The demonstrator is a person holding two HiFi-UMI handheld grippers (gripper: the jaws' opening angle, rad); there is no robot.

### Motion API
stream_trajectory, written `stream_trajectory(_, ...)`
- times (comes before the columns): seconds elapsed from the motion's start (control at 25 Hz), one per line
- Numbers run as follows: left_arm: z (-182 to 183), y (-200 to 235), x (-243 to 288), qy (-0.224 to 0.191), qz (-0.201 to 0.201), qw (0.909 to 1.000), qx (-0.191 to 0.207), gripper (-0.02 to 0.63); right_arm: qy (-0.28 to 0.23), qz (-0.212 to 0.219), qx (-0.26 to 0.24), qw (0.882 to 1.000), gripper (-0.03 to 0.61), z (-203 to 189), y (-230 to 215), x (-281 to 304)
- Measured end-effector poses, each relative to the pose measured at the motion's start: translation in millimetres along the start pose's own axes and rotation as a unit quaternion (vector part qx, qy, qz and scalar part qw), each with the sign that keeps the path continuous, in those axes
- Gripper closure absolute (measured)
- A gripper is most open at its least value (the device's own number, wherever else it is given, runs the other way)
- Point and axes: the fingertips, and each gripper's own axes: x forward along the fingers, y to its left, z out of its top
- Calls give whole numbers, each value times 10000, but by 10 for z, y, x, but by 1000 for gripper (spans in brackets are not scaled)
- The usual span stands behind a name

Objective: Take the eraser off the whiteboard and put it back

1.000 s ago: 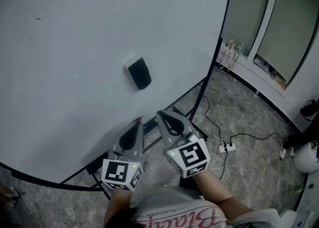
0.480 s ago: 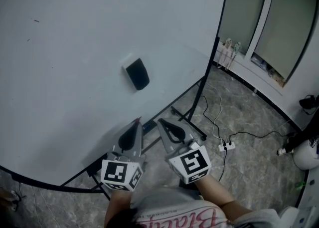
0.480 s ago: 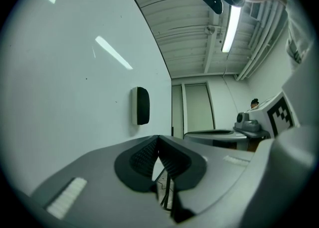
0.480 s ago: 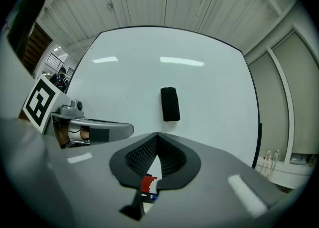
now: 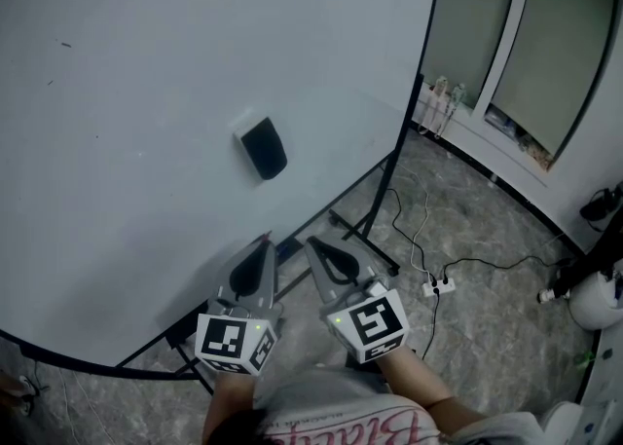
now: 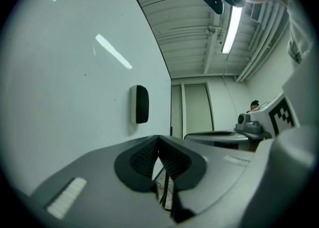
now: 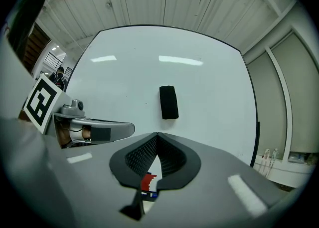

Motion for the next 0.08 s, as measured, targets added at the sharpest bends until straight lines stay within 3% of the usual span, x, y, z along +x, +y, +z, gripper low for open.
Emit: stream_trajectory(0.08, 0, -5, -3, -6, -4, 10000, -10, 615, -7, 27, 28, 10000, 580, -4, 16, -5)
